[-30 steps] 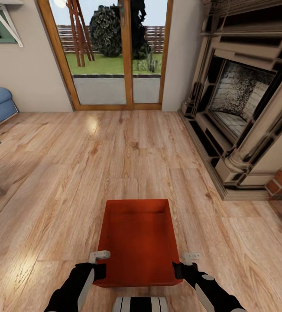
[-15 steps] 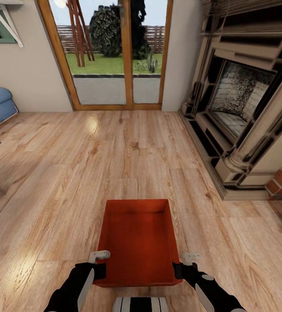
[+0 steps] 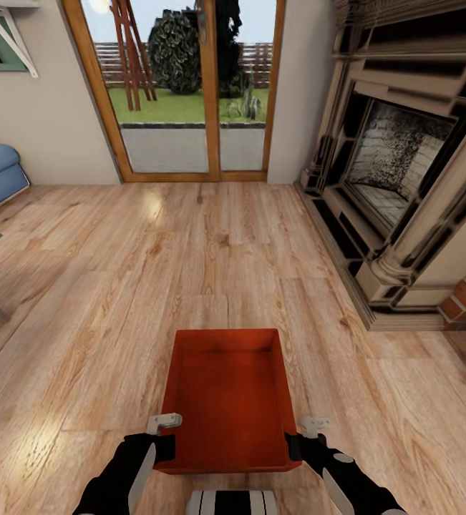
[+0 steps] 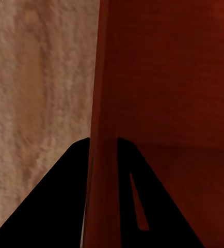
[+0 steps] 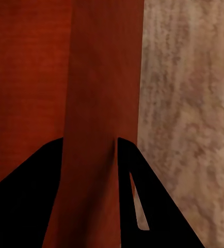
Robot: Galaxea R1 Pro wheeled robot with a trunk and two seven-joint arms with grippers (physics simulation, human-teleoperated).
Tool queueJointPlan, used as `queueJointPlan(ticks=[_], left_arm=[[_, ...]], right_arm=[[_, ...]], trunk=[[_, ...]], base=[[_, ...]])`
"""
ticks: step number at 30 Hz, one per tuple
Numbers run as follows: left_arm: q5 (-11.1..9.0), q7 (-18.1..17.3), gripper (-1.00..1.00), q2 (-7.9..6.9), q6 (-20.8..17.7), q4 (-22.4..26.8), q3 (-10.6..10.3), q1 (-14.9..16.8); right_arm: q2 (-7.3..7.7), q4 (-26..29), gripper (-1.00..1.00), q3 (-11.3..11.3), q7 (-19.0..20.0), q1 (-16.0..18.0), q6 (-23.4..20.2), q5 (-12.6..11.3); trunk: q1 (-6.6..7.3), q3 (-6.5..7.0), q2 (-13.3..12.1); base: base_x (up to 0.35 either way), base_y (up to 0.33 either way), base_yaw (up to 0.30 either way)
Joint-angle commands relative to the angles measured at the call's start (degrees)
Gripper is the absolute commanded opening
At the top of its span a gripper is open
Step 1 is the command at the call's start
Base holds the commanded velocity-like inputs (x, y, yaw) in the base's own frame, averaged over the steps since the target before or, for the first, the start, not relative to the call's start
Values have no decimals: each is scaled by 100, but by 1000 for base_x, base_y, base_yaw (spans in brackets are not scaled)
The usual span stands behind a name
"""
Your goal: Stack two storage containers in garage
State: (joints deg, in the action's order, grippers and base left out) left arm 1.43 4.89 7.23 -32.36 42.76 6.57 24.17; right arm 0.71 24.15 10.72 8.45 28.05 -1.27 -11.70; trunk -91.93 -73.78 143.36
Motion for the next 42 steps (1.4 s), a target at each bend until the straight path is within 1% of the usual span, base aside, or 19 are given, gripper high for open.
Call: queueJointPlan(ticks=[1,10,19,22,23,27,31,38,42], left_arm=[[50,29,-100,10,-31,4,2,0],[64,29,-100,6,-25,4,-7,0],[58,29,-100,21,-17,4,-7,0],[52,29,-100,1,152,-96,19,0],[51,29,-100,-5,294,-203,23,0],[51,35,-100,-2,553,-366,20,0],[50,37,-100,-3,593,-388,19,0],[50,38,-100,-3,599,-391,19,0],[50,38,-100,-3,599,-391,19,0]], right_arm=[[8,-95,-100,27,7,-1,-14,-25],[8,-95,-100,30,7,-1,-14,-25],[8,-96,-100,52,3,-1,-14,-8],[8,-95,-100,53,-1,-1,-9,27],[8,-95,-100,53,-1,-1,-7,35],[8,-95,-100,53,-1,-1,-5,49],[8,-95,-100,53,-2,-1,-5,50],[8,-95,-100,53,-2,-1,-5,54],[8,-95,-100,53,-2,-1,-5,54]], trunk=[[2,17,-1],[25,217,-13],[223,378,-374],[289,432,-494],[311,450,-534],[399,522,-694],[487,594,-855],[640,720,-1136],[728,815,-1296]], base=[[0,0,0],[0,0,0],[0,0,0],[0,0,0],[-36,0,0],[-214,0,0],[-186,0,0],[-15,0,0],[0,0,0]])
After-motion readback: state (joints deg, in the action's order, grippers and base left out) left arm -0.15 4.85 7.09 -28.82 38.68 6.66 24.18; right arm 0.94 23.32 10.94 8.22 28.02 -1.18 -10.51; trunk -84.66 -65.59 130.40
